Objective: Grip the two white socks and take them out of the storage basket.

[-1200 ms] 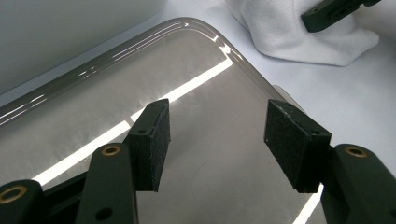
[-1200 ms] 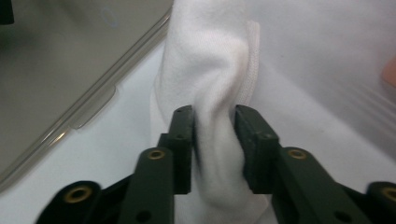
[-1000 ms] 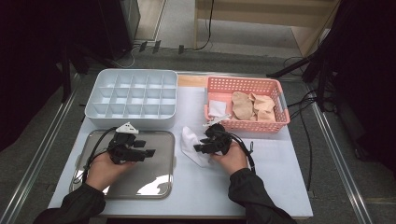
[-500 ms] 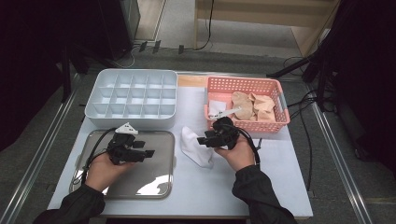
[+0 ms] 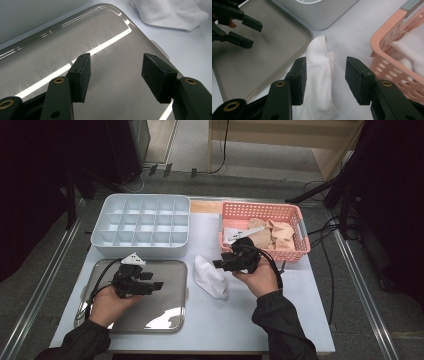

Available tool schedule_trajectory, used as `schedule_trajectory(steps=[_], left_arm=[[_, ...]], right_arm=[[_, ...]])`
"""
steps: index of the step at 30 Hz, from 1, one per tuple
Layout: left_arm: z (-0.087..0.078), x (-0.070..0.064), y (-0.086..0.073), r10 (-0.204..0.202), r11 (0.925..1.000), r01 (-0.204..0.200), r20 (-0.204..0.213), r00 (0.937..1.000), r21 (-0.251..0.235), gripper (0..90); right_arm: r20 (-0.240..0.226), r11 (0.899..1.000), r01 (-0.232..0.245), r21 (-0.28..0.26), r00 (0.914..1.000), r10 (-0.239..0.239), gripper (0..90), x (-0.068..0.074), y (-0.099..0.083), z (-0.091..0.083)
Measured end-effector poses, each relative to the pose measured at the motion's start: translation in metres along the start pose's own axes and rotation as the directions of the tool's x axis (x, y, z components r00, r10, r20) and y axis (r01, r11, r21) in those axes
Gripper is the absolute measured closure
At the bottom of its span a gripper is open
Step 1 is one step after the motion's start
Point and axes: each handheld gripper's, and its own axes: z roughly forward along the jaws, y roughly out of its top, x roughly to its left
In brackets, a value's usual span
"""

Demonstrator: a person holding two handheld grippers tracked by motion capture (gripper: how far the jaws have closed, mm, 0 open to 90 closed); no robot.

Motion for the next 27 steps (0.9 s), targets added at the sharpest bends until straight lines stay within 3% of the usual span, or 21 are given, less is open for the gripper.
schedule_trajectory(steps=[15,27], left_arm=[[-0.006,0.003,-0.009,-0.024,0.9997,0.024,-0.026,0.9994,0.003,42.1],[-0.004,0.002,-0.011,-0.023,0.9997,0.023,-0.023,0.9995,0.009,42.0]], right_arm=[[0.033,1.000,-0.009,-0.017,0.9994,0.010,53.2,-0.016,0.016,-0.015],[0.090,0.999,-0.031,-0.025,0.9954,0.033,52.7,-0.033,0.026,-0.028]])
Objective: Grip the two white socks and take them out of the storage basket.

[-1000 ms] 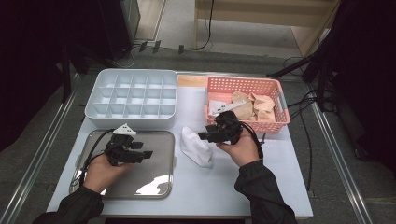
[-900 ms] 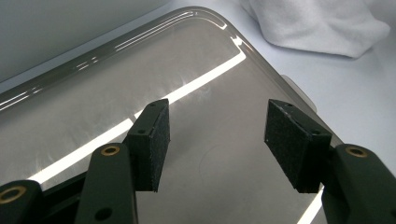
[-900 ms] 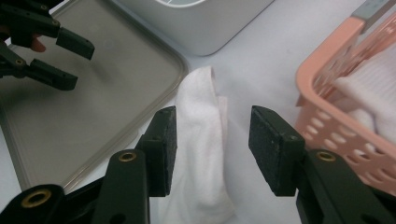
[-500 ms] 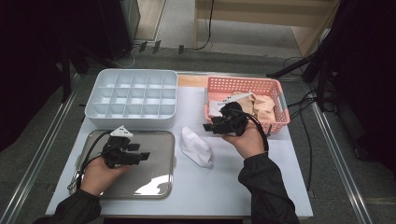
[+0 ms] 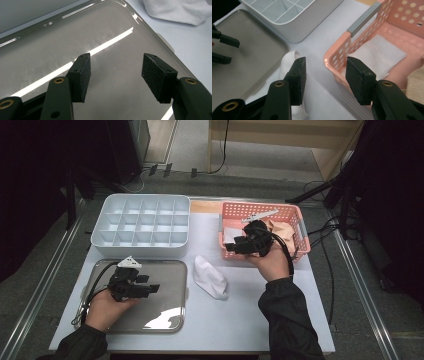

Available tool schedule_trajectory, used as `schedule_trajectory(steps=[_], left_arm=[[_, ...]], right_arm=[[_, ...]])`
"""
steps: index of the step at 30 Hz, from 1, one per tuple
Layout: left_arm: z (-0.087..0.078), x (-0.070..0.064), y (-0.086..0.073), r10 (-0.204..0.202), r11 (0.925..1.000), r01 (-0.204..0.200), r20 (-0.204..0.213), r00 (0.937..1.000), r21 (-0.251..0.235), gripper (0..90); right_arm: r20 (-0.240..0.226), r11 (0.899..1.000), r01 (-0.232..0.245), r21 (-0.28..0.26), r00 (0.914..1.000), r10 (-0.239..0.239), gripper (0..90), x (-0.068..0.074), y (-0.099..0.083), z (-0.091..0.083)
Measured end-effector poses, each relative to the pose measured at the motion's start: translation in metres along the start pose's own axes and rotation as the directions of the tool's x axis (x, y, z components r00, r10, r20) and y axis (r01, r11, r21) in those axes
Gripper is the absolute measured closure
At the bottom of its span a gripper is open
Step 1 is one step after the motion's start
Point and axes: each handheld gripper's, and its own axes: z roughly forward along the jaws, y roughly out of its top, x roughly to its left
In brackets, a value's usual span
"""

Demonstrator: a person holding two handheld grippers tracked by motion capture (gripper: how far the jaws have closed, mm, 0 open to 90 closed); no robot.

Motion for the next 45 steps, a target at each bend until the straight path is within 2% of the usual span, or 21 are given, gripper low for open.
schedule_trajectory(steps=[6,11,13,16,19,23,28,35,38,42,45], left_arm=[[-0.001,0.001,0.000,-0.003,1.0000,0.003,0.003,1.0000,-0.009,42.0],[-0.001,0.003,0.001,0.000,0.9999,0.000,0.010,1.0000,-0.012,42.0],[0.001,0.004,0.001,-0.002,0.9999,0.002,0.013,0.9999,-0.010,42.0],[0.002,0.002,0.000,0.009,1.0000,-0.009,0.009,0.9999,-0.002,42.1],[0.000,0.001,0.001,0.022,0.9997,-0.022,-0.001,0.9998,-0.008,42.1],[-0.001,0.004,0.003,0.002,0.9998,-0.001,0.012,0.9999,-0.022,42.1],[0.001,0.004,0.002,0.010,0.9998,-0.010,0.009,0.9999,-0.018,42.2],[0.002,0.005,-0.001,0.016,0.9999,-0.016,0.007,0.9998,-0.005,42.2],[0.000,0.006,-0.002,0.007,0.9999,-0.007,0.003,1.0000,-0.009,42.1],[0.000,0.006,-0.004,0.003,1.0000,-0.003,-0.007,1.0000,-0.006,42.1],[-0.001,0.005,-0.005,0.000,1.0000,0.000,-0.013,0.9999,-0.005,42.1]], right_arm=[[0.010,1.000,-0.004,-0.016,0.9999,0.005,52.7,-0.010,0.010,-0.001],[0.015,1.000,0.002,-0.013,0.9999,-0.002,52.2,-0.020,0.017,0.005],[0.013,0.999,0.003,-0.032,0.9999,-0.003,51.9,-0.025,0.018,0.008],[0.021,0.999,-0.027,-0.041,0.9994,0.028,52.3,-0.036,0.017,0.012],[0.047,0.998,-0.060,-0.026,0.9970,0.061,52.4,-0.047,0.015,0.016],[0.062,0.998,-0.055,-0.031,0.9964,0.057,52.5,-0.054,0.014,0.020],[0.074,0.999,-0.050,-0.015,0.9959,0.051,52.5,-0.059,0.012,0.029],[0.103,0.998,-0.052,-0.022,0.9932,0.054,55.3,-0.067,0.016,0.045],[0.107,0.997,-0.073,-0.008,0.9916,0.073,55.2,-0.069,0.017,0.054],[0.123,0.999,-0.040,0.036,0.9918,0.035,55.1,-0.068,0.016,0.068],[0.113,0.998,-0.046,0.043,0.9928,0.040,55.1,-0.068,0.015,0.071]])
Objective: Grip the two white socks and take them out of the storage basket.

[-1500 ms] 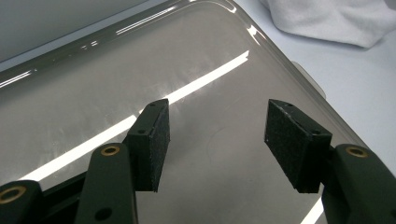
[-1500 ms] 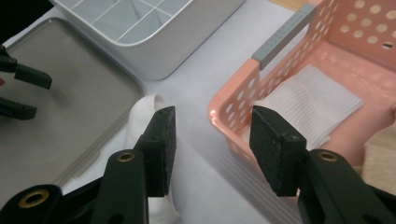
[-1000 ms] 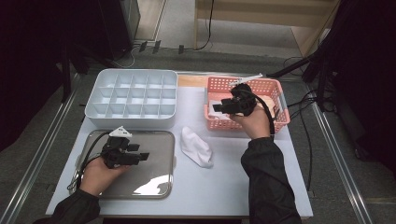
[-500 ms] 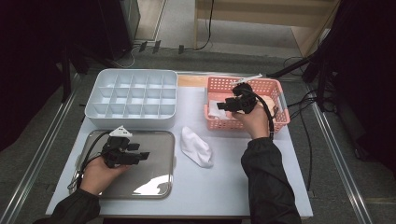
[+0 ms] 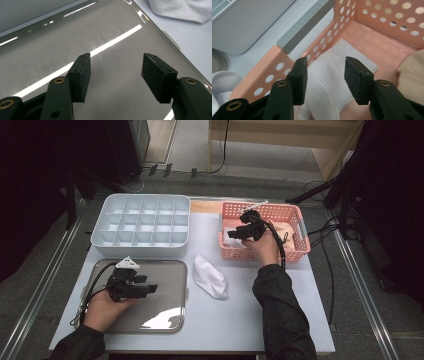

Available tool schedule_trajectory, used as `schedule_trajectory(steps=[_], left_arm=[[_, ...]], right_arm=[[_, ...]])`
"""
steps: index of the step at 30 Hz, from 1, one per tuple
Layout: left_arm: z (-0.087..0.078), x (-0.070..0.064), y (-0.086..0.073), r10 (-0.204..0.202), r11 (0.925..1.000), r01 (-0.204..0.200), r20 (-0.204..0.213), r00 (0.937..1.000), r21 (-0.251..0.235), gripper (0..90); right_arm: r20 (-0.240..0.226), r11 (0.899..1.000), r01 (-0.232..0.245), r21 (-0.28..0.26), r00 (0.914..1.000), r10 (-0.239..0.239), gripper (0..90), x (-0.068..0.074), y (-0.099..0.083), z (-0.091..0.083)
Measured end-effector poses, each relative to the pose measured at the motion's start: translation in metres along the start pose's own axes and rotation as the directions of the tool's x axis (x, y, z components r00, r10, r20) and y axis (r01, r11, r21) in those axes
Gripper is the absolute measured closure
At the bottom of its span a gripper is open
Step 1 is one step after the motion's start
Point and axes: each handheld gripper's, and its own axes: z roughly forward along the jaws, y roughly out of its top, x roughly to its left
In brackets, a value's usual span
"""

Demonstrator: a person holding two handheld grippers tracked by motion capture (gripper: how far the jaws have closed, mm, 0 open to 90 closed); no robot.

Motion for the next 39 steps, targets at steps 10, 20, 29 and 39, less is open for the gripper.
schedule_trajectory(steps=[10,20,29,39], left_arm=[[0.000,0.000,-0.002,0.001,1.0000,-0.001,-0.008,1.0000,0.006,42.1],[0.001,-0.001,-0.001,0.003,0.9999,-0.003,-0.010,0.9999,0.010,42.0],[0.002,-0.002,-0.001,0.008,0.9999,-0.008,-0.010,0.9999,0.010,42.0],[0.000,-0.001,-0.002,0.005,1.0000,-0.005,-0.013,0.9999,0.003,42.0]], right_arm=[[-0.021,1.000,0.001,0.026,0.9998,-0.001,52.1,0.006,0.001,0.013],[-0.002,0.996,-0.025,0.083,0.9997,0.025,49.4,0.007,-0.001,0.023],[0.015,0.971,-0.130,0.201,0.9914,0.130,53.7,0.003,0.003,0.032],[0.050,0.960,-0.159,0.229,0.9872,0.152,79.0,0.003,0.004,0.035]])
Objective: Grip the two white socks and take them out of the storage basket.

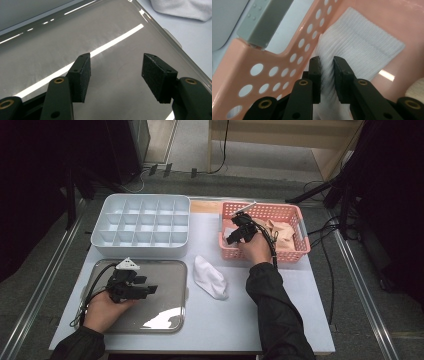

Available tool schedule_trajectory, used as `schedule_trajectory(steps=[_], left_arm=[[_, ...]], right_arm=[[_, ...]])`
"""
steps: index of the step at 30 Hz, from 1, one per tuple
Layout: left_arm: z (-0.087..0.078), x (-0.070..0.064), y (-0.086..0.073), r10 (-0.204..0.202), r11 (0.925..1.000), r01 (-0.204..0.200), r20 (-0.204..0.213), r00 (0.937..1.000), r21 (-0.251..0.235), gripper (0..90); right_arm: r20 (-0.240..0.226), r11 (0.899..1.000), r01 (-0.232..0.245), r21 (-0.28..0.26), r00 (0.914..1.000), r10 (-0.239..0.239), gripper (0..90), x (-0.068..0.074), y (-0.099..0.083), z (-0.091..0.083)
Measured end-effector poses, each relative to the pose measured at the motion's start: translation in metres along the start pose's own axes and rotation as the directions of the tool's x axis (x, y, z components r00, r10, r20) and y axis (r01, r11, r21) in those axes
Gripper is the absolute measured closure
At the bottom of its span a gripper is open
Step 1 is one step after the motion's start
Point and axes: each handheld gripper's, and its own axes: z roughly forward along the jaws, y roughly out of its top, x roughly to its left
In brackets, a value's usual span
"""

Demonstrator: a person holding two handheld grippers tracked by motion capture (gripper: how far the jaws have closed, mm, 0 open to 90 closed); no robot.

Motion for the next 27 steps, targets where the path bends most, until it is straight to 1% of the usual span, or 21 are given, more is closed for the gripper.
schedule_trajectory(steps=[4,8,13,15,18,21,25,27], left_arm=[[0.000,0.000,0.000,-0.003,1.0000,0.003,-0.001,1.0000,-0.004,42.0],[-0.001,0.000,0.000,-0.004,1.0000,0.004,0.000,1.0000,-0.004,42.1],[0.000,0.000,0.000,0.000,1.0000,0.000,0.000,1.0000,0.001,42.0],[0.000,0.000,0.000,0.002,1.0000,-0.002,0.001,1.0000,0.002,42.1],[0.000,0.000,0.000,0.002,1.0000,-0.002,-0.001,1.0000,-0.001,42.0],[0.000,0.000,0.001,0.003,1.0000,-0.003,0.000,1.0000,-0.002,42.0],[0.000,-0.001,0.002,0.008,1.0000,-0.008,0.001,1.0000,0.002,42.1],[0.001,-0.001,0.002,0.011,0.9999,-0.011,0.003,0.9999,0.003,42.0]], right_arm=[[0.001,1.000,0.009,-0.017,1.0000,-0.009,80.4,0.000,0.000,-0.001],[0.003,0.999,0.035,-0.042,0.9994,-0.035,80.6,-0.001,-0.001,-0.005],[-0.028,0.997,0.018,-0.073,0.9994,-0.020,80.6,-0.005,-0.003,-0.015],[-0.041,0.997,0.019,-0.077,0.9989,-0.022,80.6,-0.005,-0.004,-0.018],[-0.034,0.996,0.031,-0.083,0.9989,-0.034,80.6,-0.004,-0.005,-0.021],[-0.027,0.994,0.038,-0.102,0.9988,-0.041,80.5,-0.002,-0.005,-0.027],[-0.054,0.990,0.031,-0.139,0.9978,-0.039,80.5,-0.002,-0.005,-0.037],[-0.053,0.987,0.030,-0.155,0.9979,-0.038,80.4,-0.003,-0.006,-0.043]])
